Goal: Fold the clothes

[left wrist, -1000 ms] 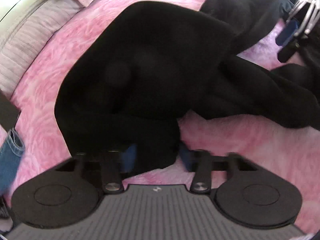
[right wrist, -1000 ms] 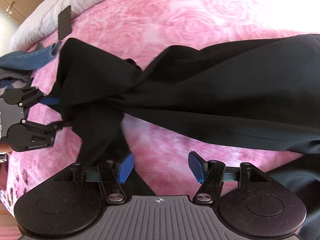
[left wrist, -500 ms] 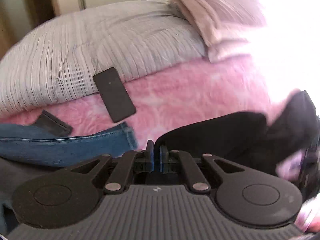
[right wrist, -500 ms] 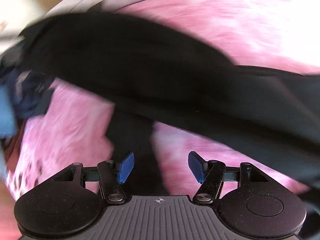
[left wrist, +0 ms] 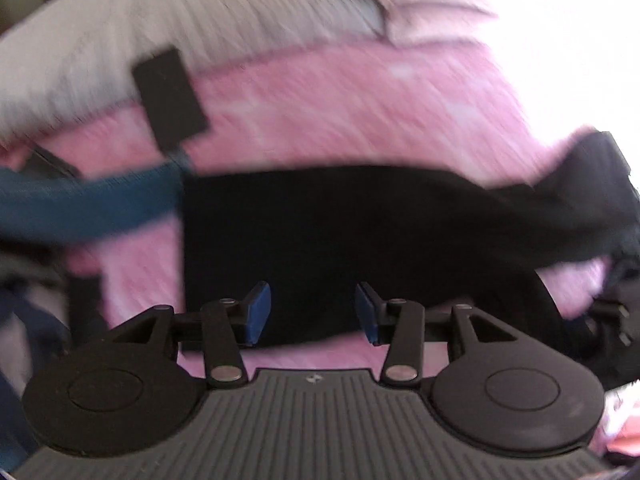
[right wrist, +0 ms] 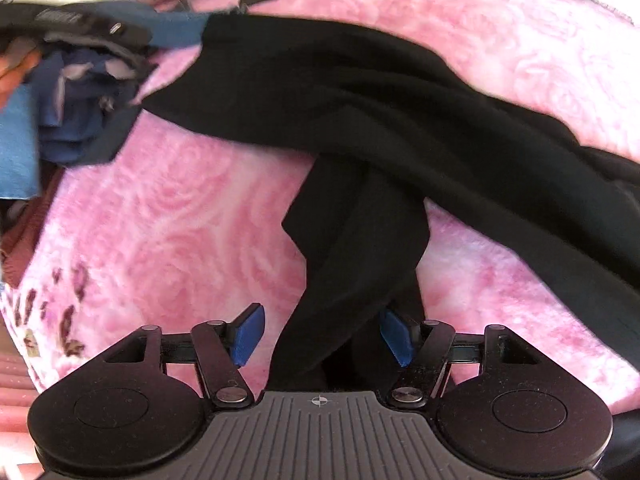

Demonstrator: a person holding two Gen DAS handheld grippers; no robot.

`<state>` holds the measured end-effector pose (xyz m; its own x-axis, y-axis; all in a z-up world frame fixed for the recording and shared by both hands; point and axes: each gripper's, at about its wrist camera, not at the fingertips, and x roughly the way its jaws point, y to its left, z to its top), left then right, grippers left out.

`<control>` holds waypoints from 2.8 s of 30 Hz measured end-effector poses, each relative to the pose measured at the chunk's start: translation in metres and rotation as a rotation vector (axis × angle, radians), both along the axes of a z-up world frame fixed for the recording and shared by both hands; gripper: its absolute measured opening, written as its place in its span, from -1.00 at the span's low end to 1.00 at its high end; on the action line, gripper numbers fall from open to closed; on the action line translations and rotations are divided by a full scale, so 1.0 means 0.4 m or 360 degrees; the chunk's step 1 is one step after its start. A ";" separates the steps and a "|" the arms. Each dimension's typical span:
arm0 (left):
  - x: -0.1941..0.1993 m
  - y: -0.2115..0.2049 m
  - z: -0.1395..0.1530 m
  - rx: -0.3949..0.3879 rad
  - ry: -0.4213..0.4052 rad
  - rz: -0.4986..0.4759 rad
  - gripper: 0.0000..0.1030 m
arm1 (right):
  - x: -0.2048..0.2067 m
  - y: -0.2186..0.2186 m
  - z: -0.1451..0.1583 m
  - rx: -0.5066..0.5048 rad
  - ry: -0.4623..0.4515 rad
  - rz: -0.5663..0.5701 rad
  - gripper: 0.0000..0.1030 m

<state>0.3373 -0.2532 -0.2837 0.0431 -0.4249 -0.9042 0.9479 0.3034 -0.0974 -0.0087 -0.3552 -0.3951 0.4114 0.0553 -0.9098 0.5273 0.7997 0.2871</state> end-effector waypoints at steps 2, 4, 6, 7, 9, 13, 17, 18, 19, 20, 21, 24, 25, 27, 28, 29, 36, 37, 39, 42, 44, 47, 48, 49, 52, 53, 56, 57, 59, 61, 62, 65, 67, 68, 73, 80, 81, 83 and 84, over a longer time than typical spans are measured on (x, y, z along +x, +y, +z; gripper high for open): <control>-0.047 0.021 -0.013 0.0011 0.0047 -0.0047 -0.19 | 0.010 0.012 0.000 0.0004 -0.0005 0.0006 -0.89; -0.086 0.044 -0.014 -0.0006 0.0084 -0.0079 -0.13 | 0.024 0.053 0.034 -0.0038 -0.0031 0.0167 -0.90; -0.106 0.072 -0.007 -0.0010 0.0097 -0.0081 -0.05 | 0.040 0.121 0.074 -0.0075 -0.0041 0.0446 -0.90; -0.114 0.086 -0.005 -0.0011 0.0103 -0.0080 -0.04 | 0.043 0.169 0.085 -0.0086 -0.0029 0.0620 -0.89; -0.128 0.112 -0.004 -0.0002 0.0131 -0.0069 -0.02 | 0.033 0.266 0.092 -0.0115 0.0007 0.0936 -0.89; -0.184 0.141 -0.030 0.0051 0.0181 -0.0147 0.01 | -0.016 0.416 0.051 -0.0159 0.0114 0.1302 -0.89; -0.250 0.110 -0.093 0.0073 0.0257 -0.0212 0.19 | -0.071 0.478 0.008 -0.0140 0.0171 0.1349 -0.88; -0.267 0.095 -0.109 0.0074 0.0268 -0.0216 0.22 | -0.081 0.491 0.004 -0.0133 0.0178 0.1363 -0.88; -0.282 0.079 -0.125 0.0077 0.0283 -0.0211 0.25 | -0.092 0.504 0.002 -0.0128 0.0184 0.1379 -0.88; -0.297 0.062 -0.142 0.0081 0.0298 -0.0200 0.26 | -0.107 0.515 0.002 -0.0125 0.0187 0.1398 -0.88; -0.315 0.048 -0.157 0.0089 0.0298 -0.0200 0.27 | -0.122 0.526 0.003 -0.0120 0.0190 0.1408 -0.88; -0.374 0.015 -0.188 0.0123 0.0232 -0.0232 0.27 | -0.160 0.531 0.006 -0.0115 0.0152 0.1329 -0.88; -0.393 0.016 -0.184 0.0120 0.0184 -0.0250 0.25 | -0.173 0.528 0.009 -0.0113 0.0134 0.1286 -0.84; -0.427 0.027 -0.164 0.0098 0.0142 -0.0277 0.25 | -0.193 0.514 0.023 -0.0092 0.0091 0.1165 -0.40; -0.441 0.034 -0.153 0.0098 0.0152 -0.0275 0.26 | -0.204 0.503 0.034 -0.0089 0.0067 0.1086 0.11; -0.457 0.039 -0.148 0.0114 0.0162 -0.0268 0.27 | -0.219 0.493 0.046 -0.0084 0.0036 0.1016 0.31; -0.584 0.042 -0.214 0.0299 -0.0042 -0.0303 0.18 | -0.373 0.386 0.115 -0.0122 0.0011 0.0561 0.38; -0.585 0.044 -0.216 0.0304 -0.0067 -0.0279 -0.24 | -0.408 0.361 0.119 -0.0130 0.0032 0.0464 0.38; -0.562 0.054 -0.200 0.0289 -0.0049 -0.0163 -0.71 | -0.478 0.312 0.126 -0.0144 0.0074 0.0270 0.38; -0.484 0.103 -0.140 0.0205 0.0064 0.0148 -0.87 | -0.557 0.259 0.136 -0.0160 0.0086 0.0062 0.38; -0.424 0.158 -0.090 0.0135 0.0108 0.0410 -0.88 | -0.577 0.240 0.142 -0.0192 0.0066 0.0044 0.38; -0.345 0.275 -0.014 -0.0022 0.0261 0.0836 -0.87 | -0.573 0.227 0.149 -0.0241 0.0011 0.0103 0.38; -0.333 0.315 0.008 -0.0067 0.0299 0.0961 -0.87 | -0.565 0.225 0.151 -0.0254 -0.0017 0.0130 0.38; -0.325 0.352 0.028 -0.0095 0.0328 0.1077 -0.88 | -0.554 0.226 0.153 -0.0272 -0.0048 0.0163 0.38; -0.312 0.457 0.055 -0.0103 0.0389 0.1389 -0.81 | -0.507 0.246 0.153 -0.0354 -0.0112 0.0309 0.38; -0.310 0.487 0.056 -0.0083 0.0369 0.1452 -0.75 | -0.493 0.256 0.148 -0.0375 -0.0130 0.0375 0.38; -0.319 0.521 0.059 0.0042 0.0141 0.1339 -0.67 | -0.439 0.300 0.133 -0.0457 -0.0162 0.0626 0.38; -0.330 0.512 0.058 0.0091 0.0041 0.1176 -0.61 | -0.423 0.313 0.128 -0.0484 -0.0165 0.0704 0.38; -0.363 0.483 0.050 0.0182 -0.0164 0.0757 -0.08 | -0.393 0.337 0.117 -0.0536 -0.0171 0.0854 0.38; -0.407 0.466 0.025 0.0209 -0.0311 0.0286 0.19 | -0.362 0.354 0.098 -0.0596 -0.0158 0.0979 0.38; -0.431 0.460 0.010 0.0212 -0.0375 0.0044 0.24 | -0.346 0.362 0.087 -0.0625 -0.0144 0.1044 0.38; -0.497 0.443 -0.041 0.0218 -0.0561 -0.0668 0.30 | -0.299 0.378 0.043 -0.0649 -0.0075 0.1252 0.38; -0.518 0.439 -0.091 0.0221 -0.0683 -0.1053 0.30 | -0.272 0.388 0.014 -0.0638 -0.0013 0.1404 0.37; -0.518 0.438 -0.119 0.0223 -0.0734 -0.1199 0.30 | -0.260 0.388 0.003 -0.0630 0.0006 0.1443 0.37; -0.439 0.397 -0.208 0.0259 -0.0596 -0.1370 0.01 | -0.216 0.383 -0.028 -0.0558 0.0059 0.1508 -0.57; -0.383 0.477 -0.051 0.0265 -0.0155 -0.1182 -1.00 | -0.229 0.380 0.128 -0.0438 0.0070 0.1368 -0.92; -0.374 0.495 -0.010 0.0244 -0.0082 -0.1137 -1.00 | -0.235 0.374 0.168 -0.0403 0.0068 0.1352 -0.92; -0.339 0.514 0.071 0.0176 0.0057 -0.1011 -1.00 | -0.244 0.350 0.246 -0.0347 0.0037 0.1311 -0.93; -0.316 0.508 0.101 0.0140 0.0091 -0.0945 -1.00 | -0.245 0.331 0.286 -0.0327 0.0007 0.1273 -0.93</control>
<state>0.2107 -0.0501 -0.2434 -0.2283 -0.2852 -0.9309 0.9517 -0.2670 -0.1516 -0.1067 -0.2228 -0.2809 0.3147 0.1621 -0.9352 -0.2227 0.9704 0.0932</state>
